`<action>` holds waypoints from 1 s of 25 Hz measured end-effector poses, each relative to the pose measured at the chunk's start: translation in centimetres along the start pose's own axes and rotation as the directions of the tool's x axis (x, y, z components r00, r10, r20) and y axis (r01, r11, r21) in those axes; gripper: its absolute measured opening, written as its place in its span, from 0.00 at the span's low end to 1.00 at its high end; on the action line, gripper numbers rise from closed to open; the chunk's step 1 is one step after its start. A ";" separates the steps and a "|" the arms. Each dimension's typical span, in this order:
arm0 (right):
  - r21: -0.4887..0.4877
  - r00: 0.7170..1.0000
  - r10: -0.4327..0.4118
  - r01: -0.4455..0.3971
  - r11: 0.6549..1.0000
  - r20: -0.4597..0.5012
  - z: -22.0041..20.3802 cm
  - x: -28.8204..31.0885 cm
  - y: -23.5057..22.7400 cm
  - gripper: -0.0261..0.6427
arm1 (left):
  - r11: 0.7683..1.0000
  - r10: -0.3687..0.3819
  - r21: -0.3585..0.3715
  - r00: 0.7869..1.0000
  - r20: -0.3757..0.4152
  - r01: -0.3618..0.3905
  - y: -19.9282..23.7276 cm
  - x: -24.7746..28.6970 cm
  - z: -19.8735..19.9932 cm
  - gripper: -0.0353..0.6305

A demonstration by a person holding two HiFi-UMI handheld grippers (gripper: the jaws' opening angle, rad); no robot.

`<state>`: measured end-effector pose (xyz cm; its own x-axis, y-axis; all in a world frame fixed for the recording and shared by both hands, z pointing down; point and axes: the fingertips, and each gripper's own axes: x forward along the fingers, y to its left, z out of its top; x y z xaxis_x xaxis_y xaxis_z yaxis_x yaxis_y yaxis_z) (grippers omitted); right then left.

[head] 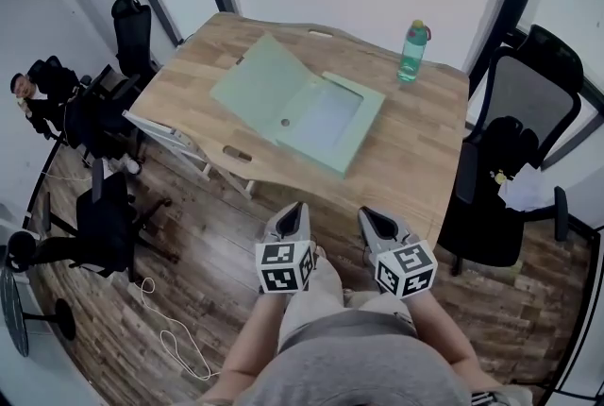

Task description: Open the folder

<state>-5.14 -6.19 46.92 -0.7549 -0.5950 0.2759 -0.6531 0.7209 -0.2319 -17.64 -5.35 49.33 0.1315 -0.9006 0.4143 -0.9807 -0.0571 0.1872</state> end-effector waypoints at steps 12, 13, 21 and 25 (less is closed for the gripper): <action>0.005 0.999 0.028 -0.028 1.000 0.037 -1.3 -4.1 2.2 0.04 | 1.000 -0.023 0.005 0.999 0.034 0.023 -3.2 -4.9 -2.3 0.05; 0.006 0.999 0.029 -0.030 1.000 0.037 -1.3 -4.3 2.3 0.04 | 1.000 -0.023 0.004 0.999 0.037 0.023 -3.3 -5.0 -2.3 0.05; -0.005 0.998 0.033 -0.033 0.999 0.048 -0.6 -4.8 2.5 0.04 | 0.999 -0.032 0.005 0.999 0.044 0.032 -3.8 -4.9 -2.2 0.05; -0.035 0.999 0.027 -0.026 0.999 0.043 -0.4 -4.9 2.6 0.04 | 0.999 -0.038 0.006 0.998 0.045 0.037 -4.1 -4.8 -2.1 0.05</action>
<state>-3.09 -1.26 45.37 -0.7743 -0.5899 0.2289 -0.6308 0.7480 -0.2063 -13.92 0.17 48.46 0.1617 -0.9162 0.3666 -0.9759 -0.0933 0.1972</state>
